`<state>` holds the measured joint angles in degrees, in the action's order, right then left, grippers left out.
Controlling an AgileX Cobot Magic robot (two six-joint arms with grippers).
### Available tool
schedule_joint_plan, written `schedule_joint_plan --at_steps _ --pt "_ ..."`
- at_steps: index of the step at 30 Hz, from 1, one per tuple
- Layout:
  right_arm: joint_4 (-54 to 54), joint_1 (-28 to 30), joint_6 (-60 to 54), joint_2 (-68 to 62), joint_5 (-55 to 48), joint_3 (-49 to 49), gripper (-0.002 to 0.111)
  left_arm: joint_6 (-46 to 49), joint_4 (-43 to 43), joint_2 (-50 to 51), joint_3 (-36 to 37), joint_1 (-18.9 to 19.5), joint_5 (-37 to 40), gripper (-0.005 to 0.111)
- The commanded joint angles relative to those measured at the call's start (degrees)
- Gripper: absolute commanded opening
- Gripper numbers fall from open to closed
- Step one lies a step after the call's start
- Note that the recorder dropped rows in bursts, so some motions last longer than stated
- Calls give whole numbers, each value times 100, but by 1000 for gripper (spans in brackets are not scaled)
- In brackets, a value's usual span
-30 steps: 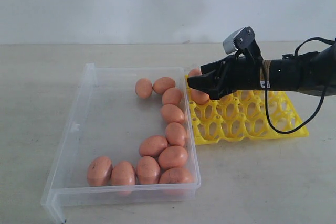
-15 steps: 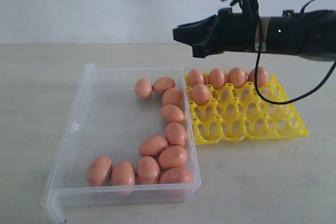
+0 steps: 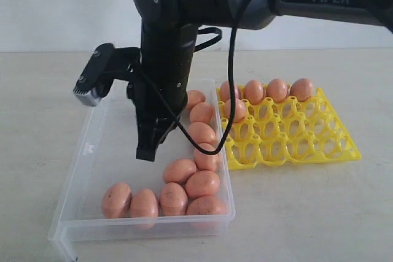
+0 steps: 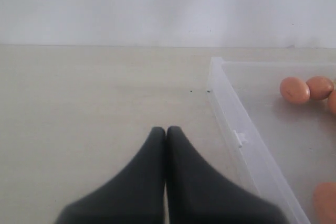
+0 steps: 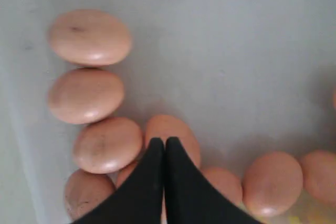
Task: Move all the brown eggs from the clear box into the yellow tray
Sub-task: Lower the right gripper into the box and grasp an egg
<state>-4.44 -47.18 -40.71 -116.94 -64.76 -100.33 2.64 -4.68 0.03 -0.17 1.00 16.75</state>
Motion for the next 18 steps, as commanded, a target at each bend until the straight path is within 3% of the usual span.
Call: schedule_joint_plan --at_steps 1,3,6,18 --pt "-217 27 -1130 -29 -520 -211 12 -4 -19 -3 17 -22 -42 -4" --pt "45 27 -1130 -29 -520 -127 30 -4 -19 -3 17 -22 -42 -4" --pt "72 27 -1130 -29 -499 78 45 -4 -19 -3 17 -22 -42 -4" --pt "477 27 -1333 -38 952 897 52 -4 -19 -3 17 -22 -42 -4"
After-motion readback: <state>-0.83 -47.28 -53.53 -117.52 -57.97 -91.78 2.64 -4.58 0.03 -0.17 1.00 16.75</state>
